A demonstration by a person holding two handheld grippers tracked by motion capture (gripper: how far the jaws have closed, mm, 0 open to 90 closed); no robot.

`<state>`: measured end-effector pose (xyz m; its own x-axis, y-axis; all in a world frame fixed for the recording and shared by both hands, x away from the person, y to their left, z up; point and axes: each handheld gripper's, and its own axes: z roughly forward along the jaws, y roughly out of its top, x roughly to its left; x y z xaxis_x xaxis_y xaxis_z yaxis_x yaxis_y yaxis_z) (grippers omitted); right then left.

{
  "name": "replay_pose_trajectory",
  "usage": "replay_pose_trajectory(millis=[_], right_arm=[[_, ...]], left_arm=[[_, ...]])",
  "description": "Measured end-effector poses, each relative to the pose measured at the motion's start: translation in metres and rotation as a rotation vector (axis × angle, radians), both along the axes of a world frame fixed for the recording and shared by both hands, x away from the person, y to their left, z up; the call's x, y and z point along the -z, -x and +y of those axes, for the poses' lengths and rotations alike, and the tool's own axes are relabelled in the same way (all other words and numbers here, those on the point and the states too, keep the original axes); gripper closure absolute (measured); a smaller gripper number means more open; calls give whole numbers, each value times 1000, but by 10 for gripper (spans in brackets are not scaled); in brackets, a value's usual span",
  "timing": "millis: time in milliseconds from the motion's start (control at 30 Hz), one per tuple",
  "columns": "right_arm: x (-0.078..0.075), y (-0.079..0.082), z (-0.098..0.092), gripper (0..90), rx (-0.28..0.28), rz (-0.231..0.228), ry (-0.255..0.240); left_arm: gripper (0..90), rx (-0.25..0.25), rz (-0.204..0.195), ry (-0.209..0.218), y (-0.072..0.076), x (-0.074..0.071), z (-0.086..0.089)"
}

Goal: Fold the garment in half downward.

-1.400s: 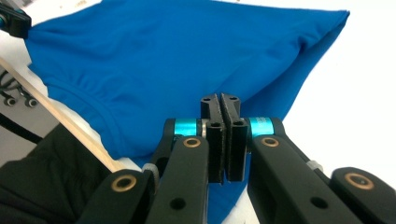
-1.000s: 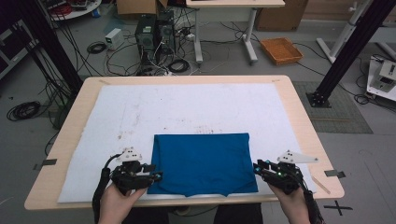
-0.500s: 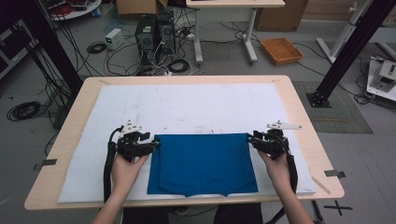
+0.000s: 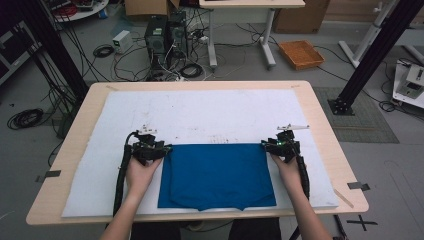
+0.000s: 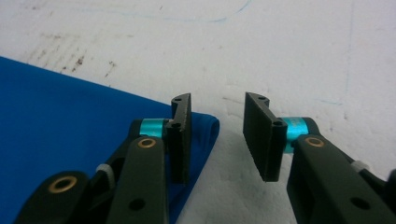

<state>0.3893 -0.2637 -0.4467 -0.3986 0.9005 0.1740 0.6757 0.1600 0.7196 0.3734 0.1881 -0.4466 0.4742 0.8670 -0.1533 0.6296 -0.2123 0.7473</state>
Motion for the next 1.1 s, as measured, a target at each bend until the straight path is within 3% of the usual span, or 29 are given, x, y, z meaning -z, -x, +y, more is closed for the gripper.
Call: replay_pose_trajectory(millis=[167, 233, 300, 467, 733, 1100], right_arm=[[1, 3, 5, 841, -38, -10, 25], [1, 4, 6, 871, -49, -27, 33], [1, 4, 6, 876, -52, -32, 28], [-3, -5, 3, 878, -51, -50, 13], [-9, -29, 8, 877, -44, -86, 19], [-6, -46, 10, 877, -40, -74, 36]], left_arm=[[746, 1, 0, -2, 1, 0, -1], [806, 12, -6, -5, 2, 0, -2], [856, 21, -22, -11, 2, -1, -3], [869, 9, -38, 9, -5, 0, 1], [868, -13, -67, -4, -31, -6, 2], [867, -26, -81, -19, -41, -3, 3]])
